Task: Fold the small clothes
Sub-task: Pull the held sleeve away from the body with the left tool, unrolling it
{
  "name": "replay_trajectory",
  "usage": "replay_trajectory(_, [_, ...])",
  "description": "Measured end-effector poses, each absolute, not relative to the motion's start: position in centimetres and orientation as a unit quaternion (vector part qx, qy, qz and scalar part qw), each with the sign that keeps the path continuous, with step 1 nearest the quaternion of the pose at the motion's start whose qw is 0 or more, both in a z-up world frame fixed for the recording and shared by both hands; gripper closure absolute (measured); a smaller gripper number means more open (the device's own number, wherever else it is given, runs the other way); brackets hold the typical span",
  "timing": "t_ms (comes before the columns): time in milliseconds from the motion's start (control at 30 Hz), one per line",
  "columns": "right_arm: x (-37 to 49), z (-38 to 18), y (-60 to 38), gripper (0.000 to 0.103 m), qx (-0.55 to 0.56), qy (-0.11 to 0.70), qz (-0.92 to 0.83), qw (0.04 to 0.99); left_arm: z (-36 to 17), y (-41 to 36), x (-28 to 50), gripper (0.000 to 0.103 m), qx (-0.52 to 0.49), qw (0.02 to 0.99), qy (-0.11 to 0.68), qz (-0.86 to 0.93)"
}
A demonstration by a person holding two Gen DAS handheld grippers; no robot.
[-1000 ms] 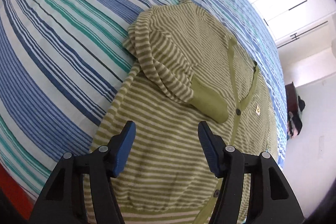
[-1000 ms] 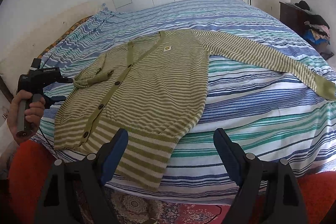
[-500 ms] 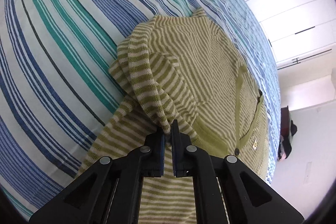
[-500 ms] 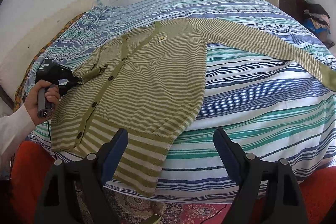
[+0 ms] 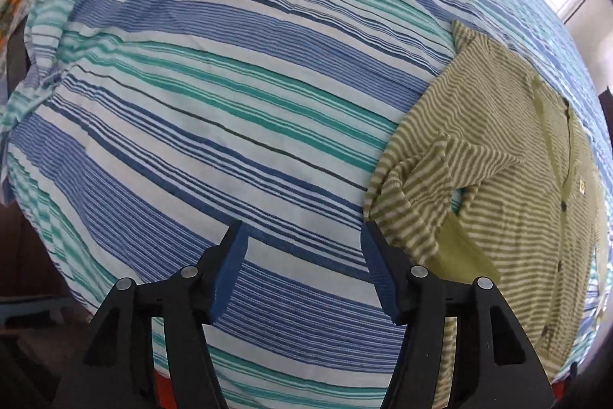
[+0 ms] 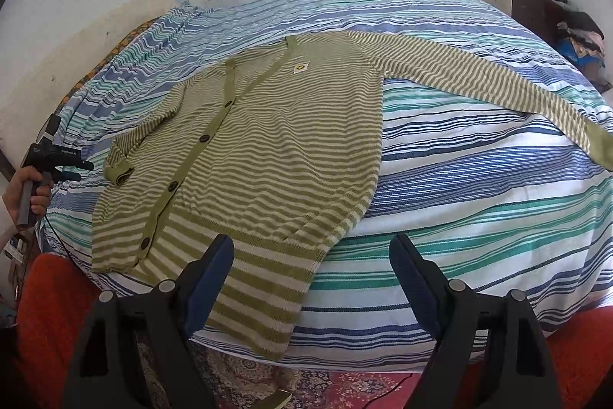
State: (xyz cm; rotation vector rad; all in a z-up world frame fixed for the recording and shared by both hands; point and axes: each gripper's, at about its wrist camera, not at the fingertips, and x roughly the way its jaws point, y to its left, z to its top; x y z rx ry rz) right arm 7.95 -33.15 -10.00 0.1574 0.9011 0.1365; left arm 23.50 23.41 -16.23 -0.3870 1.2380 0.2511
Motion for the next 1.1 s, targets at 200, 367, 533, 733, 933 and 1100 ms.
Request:
replay_trajectory(200, [8.2, -10.4, -32.7, 0.020, 0.063, 0.443, 0.064, 0.892, -18.6, 21.5, 19.7, 0.041, -0.335, 0.771, 0.542, 0.007])
replay_trajectory(367, [8.4, -10.8, -31.8, 0.020, 0.051, 0.450, 0.072, 0.889, -20.2, 18.6, 21.1, 0.033, -0.335, 0.774, 0.537, 0.018])
replay_trajectory(533, [8.2, -10.6, -30.8, 0.020, 0.033, 0.448, 0.080, 0.890, -21.2, 20.7, 21.9, 0.038, -0.456, 0.762, 0.458, 0.047])
replay_trajectory(733, [8.0, -10.5, -31.2, 0.020, 0.037, 0.445, 0.077, 0.891, -17.9, 20.5, 24.0, 0.097, -0.372, 0.778, 0.507, 0.000])
replay_trajectory(933, [8.4, -11.0, -31.6, 0.020, 0.050, 0.455, 0.071, 0.886, -10.7, 14.4, 26.4, 0.077, 0.018, 0.821, 0.571, 0.007])
replay_trajectory(1100, [8.8, -11.2, -31.2, 0.020, 0.049, 0.458, 0.075, 0.885, -13.0, 7.6, 22.6, 0.018, 0.139, 0.784, 0.588, -0.144])
